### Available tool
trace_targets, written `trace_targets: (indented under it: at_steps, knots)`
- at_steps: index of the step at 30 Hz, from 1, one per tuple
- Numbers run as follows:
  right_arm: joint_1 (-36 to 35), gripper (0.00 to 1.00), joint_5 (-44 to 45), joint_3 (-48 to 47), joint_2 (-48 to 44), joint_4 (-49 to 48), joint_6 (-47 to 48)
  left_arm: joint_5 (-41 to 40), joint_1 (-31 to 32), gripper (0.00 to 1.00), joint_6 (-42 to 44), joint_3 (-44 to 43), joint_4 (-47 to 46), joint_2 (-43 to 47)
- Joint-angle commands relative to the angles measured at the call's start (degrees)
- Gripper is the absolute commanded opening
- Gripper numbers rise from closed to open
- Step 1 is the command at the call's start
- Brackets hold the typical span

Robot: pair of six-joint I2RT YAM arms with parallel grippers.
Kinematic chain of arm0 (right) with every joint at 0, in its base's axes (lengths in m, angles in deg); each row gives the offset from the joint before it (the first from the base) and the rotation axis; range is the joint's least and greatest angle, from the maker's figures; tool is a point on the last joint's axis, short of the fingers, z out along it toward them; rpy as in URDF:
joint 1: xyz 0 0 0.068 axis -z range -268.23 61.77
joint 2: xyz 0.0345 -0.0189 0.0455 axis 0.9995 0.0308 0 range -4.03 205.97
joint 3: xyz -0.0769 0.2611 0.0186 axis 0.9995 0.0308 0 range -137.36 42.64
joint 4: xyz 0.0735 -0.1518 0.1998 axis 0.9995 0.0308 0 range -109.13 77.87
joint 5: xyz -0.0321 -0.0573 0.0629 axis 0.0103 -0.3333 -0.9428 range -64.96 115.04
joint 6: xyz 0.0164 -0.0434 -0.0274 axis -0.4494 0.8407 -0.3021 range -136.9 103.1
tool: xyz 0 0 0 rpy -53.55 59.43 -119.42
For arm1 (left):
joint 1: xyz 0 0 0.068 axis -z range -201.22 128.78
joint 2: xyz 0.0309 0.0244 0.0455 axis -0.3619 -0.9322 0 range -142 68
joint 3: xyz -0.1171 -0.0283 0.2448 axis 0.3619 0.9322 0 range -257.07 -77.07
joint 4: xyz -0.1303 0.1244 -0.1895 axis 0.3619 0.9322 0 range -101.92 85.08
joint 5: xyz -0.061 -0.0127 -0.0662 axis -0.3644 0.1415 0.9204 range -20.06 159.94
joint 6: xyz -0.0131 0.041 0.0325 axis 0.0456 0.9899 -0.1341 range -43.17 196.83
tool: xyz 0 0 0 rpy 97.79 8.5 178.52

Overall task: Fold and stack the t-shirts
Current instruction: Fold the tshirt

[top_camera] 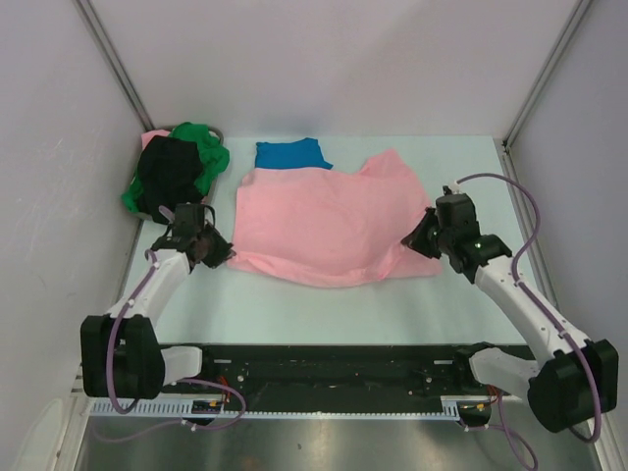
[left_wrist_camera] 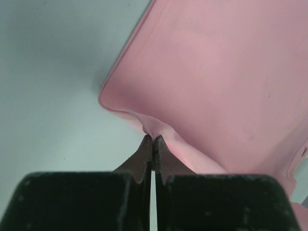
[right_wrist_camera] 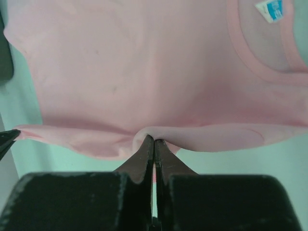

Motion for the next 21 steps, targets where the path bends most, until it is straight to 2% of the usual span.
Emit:
trace_targets:
  at_steps: [1, 12, 21]
  knots:
    - [1.68, 0.00, -4.94, -5.36, 4.68, -7.17, 2.81, 1.08, -1.73, 0.00, -0.07, -2.77, -3.96, -3.72]
    - [3.00, 0.00, -7.58, -15.65, 20.14, -9.90, 5.36, 1.44, -2.00, 0.00, -1.30, -4.52, -6.96, -11.73]
    - [4.85, 0.00, -8.54, -18.72, 25.60, -11.21, 5.89, 0.38, -2.17, 0.00, -3.76, -5.58, -7.92, -14.20]
